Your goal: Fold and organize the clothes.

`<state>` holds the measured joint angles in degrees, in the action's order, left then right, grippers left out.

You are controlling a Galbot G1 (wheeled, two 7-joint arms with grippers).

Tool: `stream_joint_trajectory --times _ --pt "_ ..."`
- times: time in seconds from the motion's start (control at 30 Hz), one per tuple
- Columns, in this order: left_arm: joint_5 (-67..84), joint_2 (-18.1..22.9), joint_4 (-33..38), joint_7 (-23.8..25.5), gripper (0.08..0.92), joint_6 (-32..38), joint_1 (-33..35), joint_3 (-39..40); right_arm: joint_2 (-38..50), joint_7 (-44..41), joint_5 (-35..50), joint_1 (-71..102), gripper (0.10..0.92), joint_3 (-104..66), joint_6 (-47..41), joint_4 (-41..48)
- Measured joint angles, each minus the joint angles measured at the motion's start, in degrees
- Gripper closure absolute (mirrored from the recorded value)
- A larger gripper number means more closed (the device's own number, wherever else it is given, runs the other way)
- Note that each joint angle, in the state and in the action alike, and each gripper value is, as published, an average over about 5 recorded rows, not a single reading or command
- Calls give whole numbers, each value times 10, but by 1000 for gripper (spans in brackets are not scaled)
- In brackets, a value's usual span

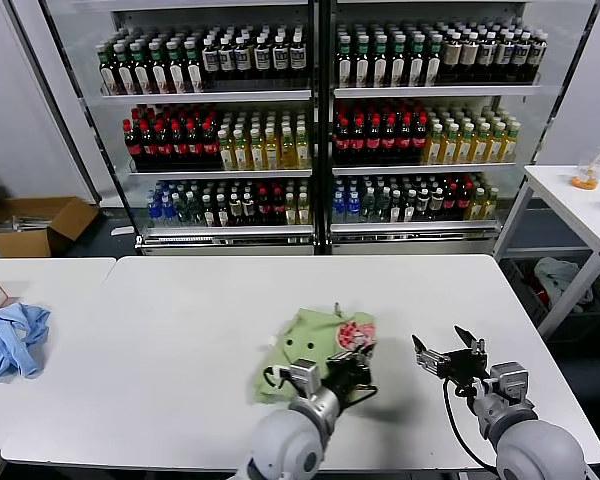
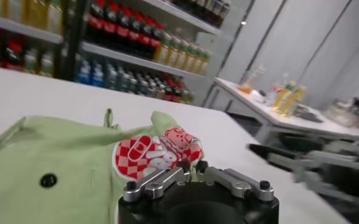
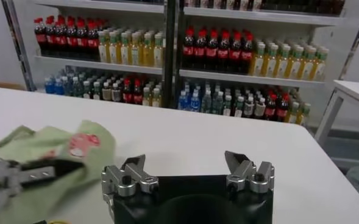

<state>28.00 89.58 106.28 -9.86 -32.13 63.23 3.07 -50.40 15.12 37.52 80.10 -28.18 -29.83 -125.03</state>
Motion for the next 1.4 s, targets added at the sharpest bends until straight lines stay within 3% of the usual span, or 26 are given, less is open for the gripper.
stream_joint_trajectory --times 0.47,0.57,1.03,1.27,1.4 --pt "78 26 -72 11 891 39 -41 16 -11 0 -7 11 203 -13 1 -3" --pt "88 26 -86 22 853 48 -46 16 -14 -1 -9 13 203 -15 3 -4" --pt "49 22 -62 56 449 93 -27 -33 -20 -4 -8 6 203 -2 8 10" --pt "14 -38 -11 44 251 108 -2 -87 -28 3 4 -8 203 15 -1 31" --pt "4 -73 23 37 188 112 23 -127 -34 10 12 -18 203 26 -9 48"
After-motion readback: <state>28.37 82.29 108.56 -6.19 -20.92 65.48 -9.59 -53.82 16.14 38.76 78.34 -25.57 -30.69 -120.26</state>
